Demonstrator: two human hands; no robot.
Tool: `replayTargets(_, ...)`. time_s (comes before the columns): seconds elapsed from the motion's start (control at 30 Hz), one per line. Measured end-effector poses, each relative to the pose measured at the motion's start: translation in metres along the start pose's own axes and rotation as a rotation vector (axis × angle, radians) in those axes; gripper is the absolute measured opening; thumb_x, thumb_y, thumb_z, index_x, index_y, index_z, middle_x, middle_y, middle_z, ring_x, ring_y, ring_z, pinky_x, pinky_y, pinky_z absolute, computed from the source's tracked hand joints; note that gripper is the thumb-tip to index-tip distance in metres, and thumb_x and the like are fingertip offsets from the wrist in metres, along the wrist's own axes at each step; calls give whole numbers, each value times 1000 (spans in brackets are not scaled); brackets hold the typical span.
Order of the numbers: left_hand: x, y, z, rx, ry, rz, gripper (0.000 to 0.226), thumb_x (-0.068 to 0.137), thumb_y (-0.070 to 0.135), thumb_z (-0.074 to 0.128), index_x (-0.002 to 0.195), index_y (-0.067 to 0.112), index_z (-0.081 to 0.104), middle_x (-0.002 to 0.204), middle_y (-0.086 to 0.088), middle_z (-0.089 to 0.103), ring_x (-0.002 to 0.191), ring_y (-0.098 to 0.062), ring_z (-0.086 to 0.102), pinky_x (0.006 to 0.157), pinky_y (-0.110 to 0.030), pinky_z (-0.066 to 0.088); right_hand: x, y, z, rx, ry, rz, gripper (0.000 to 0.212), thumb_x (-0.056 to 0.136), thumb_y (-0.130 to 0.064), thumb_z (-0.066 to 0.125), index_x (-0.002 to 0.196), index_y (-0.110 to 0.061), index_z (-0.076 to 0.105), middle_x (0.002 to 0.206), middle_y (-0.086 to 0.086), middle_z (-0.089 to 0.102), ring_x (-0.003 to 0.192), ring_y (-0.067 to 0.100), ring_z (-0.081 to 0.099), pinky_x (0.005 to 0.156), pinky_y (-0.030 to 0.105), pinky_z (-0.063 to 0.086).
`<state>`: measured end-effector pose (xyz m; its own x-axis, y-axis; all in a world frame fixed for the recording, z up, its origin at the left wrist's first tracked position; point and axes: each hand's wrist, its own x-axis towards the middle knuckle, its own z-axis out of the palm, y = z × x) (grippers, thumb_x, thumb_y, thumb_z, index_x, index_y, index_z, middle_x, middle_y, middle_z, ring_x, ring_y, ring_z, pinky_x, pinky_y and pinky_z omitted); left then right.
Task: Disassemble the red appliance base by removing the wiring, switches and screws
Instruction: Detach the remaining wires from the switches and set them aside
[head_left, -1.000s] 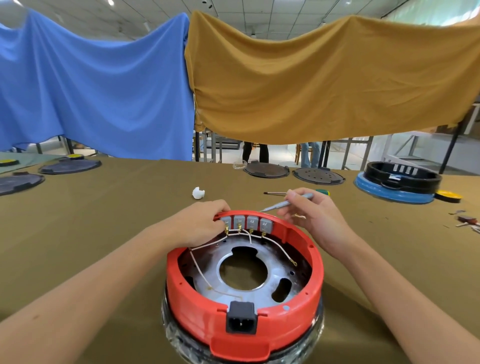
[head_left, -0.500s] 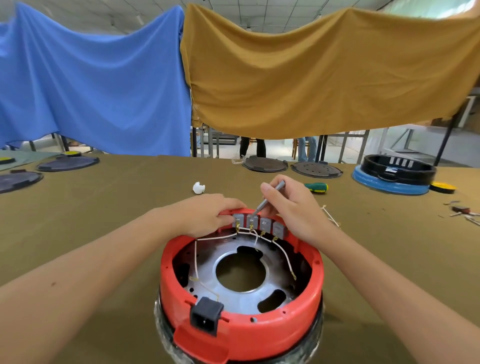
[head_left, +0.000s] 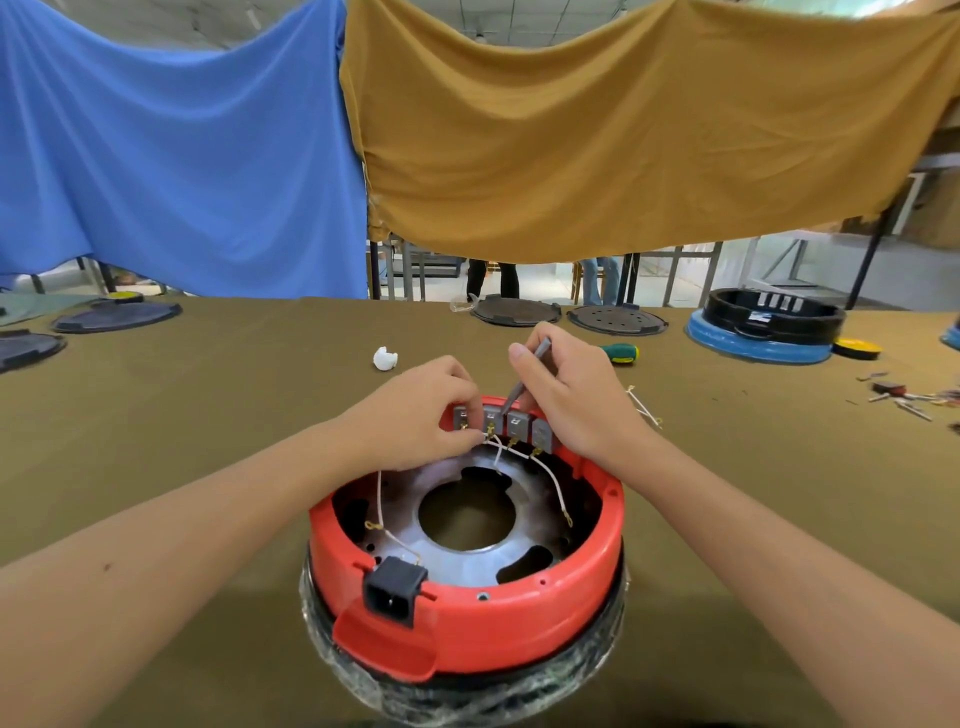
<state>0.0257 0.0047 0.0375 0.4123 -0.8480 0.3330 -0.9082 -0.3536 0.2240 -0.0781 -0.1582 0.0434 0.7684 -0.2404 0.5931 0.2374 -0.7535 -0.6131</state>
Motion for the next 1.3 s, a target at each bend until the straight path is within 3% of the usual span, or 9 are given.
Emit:
replayTargets(0.27,9,1,-4,-57,-43,-34,9,84,32,75,78,37,69,107,4,54,94,-3,53,91,-25,41,1,1,0,-30,-30,-9,31,101,-30,52,78,-9,49,66,2,68,66,12,68,72,47,54)
replayTargets(0.43,9,-3,-3,-103,-32,-46,14,81,35,76,75,43,68,104,6,55,96,8,50,88,-18,38,2,1,0,-56,-52,-33,29,100,-31,52,79,-11,52,68,3,69,69,18,68,72,47,53)
replayTargets(0.53,9,-5,-1,-119,-15,-76,11,80,36,77,75,43,70,105,9,55,97,5,52,90,-21,39,3,3,0,-52,-60,-52,27,100,-31,54,79,-12,53,66,0,69,65,12,67,71,43,54)
replayTargets(0.73,9,-8,0,-128,-2,-80,9,80,33,78,76,40,73,104,15,55,98,19,46,80,1,31,4,-2,-2,-91,-114,-59,27,100,-30,54,75,-21,50,68,1,68,69,16,68,70,44,54)
replayTargets(0.87,11,-9,1,-130,-8,-84,5,80,31,78,79,36,76,104,17,54,97,17,48,81,-3,31,8,-5,-4,-106,-145,-34,28,99,-27,54,77,-9,53,66,4,68,64,12,68,71,44,54)
replayTargets(0.97,10,-8,0,-134,-8,-73,5,80,30,78,79,34,77,103,18,54,95,19,47,81,-4,33,4,-5,1,-87,-97,-15,28,99,-25,53,80,-4,55,66,6,69,68,21,68,71,47,53)
replayTargets(1.03,9,-8,-1,-137,-4,-74,5,81,29,78,79,34,77,103,17,54,95,17,48,85,-13,35,3,-4,3,-82,-95,-9,28,99,-26,52,82,-4,55,67,6,69,68,22,67,72,47,54)
replayTargets(1.17,9,-6,-1,-133,-8,-69,7,81,29,77,78,36,76,105,14,56,97,16,47,82,-10,34,4,-3,2,-59,-109,6,28,99,-27,52,81,-5,53,67,7,68,68,22,68,72,45,55)
replayTargets(1.3,9,-7,-1,-143,-7,-78,6,81,29,77,79,34,77,105,13,56,99,12,48,88,-18,37,6,-2,3,-1,-103,75,29,100,-24,51,78,-5,48,62,9,67,59,18,65,67,39,53)
